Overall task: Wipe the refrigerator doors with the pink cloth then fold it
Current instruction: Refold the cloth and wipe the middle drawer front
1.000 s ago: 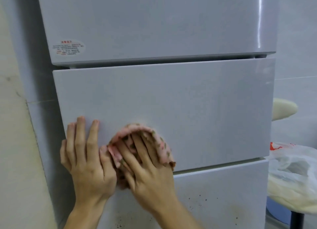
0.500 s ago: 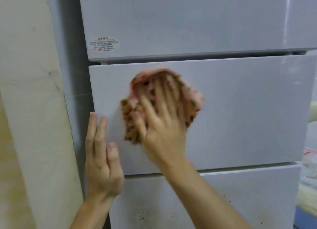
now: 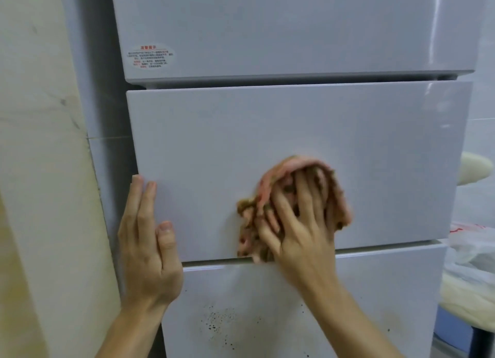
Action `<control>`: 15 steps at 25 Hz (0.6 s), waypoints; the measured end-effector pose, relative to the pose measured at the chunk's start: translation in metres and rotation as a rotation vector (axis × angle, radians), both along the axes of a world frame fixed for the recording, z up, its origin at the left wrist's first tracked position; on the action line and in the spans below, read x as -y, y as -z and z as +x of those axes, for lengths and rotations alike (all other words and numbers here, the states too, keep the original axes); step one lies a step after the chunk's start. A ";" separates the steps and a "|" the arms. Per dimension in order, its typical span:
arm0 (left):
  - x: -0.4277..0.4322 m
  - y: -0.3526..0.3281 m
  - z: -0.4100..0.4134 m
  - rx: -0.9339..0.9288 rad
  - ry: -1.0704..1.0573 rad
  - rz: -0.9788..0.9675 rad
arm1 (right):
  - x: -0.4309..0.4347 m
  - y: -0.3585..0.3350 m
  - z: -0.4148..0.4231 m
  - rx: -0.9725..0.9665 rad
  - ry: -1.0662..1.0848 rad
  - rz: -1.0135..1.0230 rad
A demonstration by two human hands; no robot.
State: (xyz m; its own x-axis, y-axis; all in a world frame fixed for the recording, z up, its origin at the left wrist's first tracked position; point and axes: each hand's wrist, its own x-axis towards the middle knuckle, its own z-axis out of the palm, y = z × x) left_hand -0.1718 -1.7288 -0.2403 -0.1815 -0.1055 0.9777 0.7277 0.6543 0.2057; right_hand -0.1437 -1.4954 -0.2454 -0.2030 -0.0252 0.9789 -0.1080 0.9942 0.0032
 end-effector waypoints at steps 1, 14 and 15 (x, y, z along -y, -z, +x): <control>-0.001 -0.001 0.001 0.003 -0.006 0.008 | 0.005 -0.018 -0.002 -0.046 0.027 -0.087; -0.009 0.008 -0.010 -0.138 -0.101 -0.004 | 0.096 0.025 -0.010 0.111 -0.317 0.198; -0.014 0.011 -0.010 -0.137 -0.127 -0.034 | 0.084 0.033 -0.007 0.120 -0.288 0.218</control>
